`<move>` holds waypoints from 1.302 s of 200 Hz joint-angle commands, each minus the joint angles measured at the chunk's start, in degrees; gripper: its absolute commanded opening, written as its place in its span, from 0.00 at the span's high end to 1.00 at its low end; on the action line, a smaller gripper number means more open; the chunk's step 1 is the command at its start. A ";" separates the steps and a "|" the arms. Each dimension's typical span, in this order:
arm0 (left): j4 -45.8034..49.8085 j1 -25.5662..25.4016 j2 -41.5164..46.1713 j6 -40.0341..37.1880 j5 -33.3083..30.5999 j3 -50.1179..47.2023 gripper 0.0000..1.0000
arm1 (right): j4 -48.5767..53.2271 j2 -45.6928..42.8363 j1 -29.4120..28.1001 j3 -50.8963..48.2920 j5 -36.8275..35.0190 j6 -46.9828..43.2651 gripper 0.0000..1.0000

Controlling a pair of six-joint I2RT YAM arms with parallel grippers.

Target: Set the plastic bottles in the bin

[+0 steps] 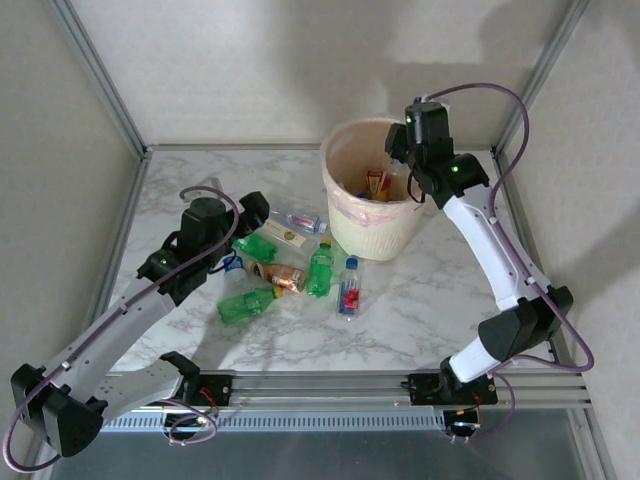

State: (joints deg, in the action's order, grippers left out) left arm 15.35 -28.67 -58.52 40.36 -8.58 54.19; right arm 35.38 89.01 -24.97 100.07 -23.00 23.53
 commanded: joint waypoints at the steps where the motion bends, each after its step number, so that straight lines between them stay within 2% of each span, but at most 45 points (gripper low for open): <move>1: 1.11 0.79 1.35 -0.19 -0.21 -1.25 0.04 | -0.75 -0.46 0.54 -1.73 0.42 -0.73 0.43; 49: 0.80 1.15 1.03 -0.15 0.32 -1.81 0.04 | -0.03 -1.45 1.18 -2.28 -0.02 -0.25 0.31; 105: 0.47 1.50 1.11 0.14 0.57 -2.51 0.04 | 1.71 -4.68 -0.22 0.47 1.82 0.73 0.29; 131: 0.45 1.68 1.03 0.40 0.50 -2.60 0.05 | 2.32 -7.48 -7.89 -0.88 -0.37 0.28 0.28; 147: 0.63 1.94 0.95 0.85 0.41 -2.68 0.05 | 3.06 -9.06 -14.36 -3.76 -3.78 1.43 0.25; 155: 0.64 2.10 0.95 1.16 0.24 -2.82 0.05 | 3.30 -9.91 -19.36 -5.71 -5.85 2.32 0.23; 202: 0.56 3.30 0.95 2.89 0.48 -3.91 0.06 | 5.24 -13.92 -36.80 -19.70 -12.93 13.79 0.15; 227: 0.30 3.84 0.87 3.20 1.40 -4.51 0.06 | 7.11 -13.37 -41.55 -25.88 -13.13 21.27 0.13; 260: 0.26 4.40 0.43 3.45 2.76 -5.06 0.06 | 7.22 -13.20 -42.44 -35.53 -12.44 31.11 0.12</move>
State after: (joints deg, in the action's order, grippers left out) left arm 15.62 -25.02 -58.22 42.96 -7.31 50.04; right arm 40.53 75.96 -67.07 69.84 -33.21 43.75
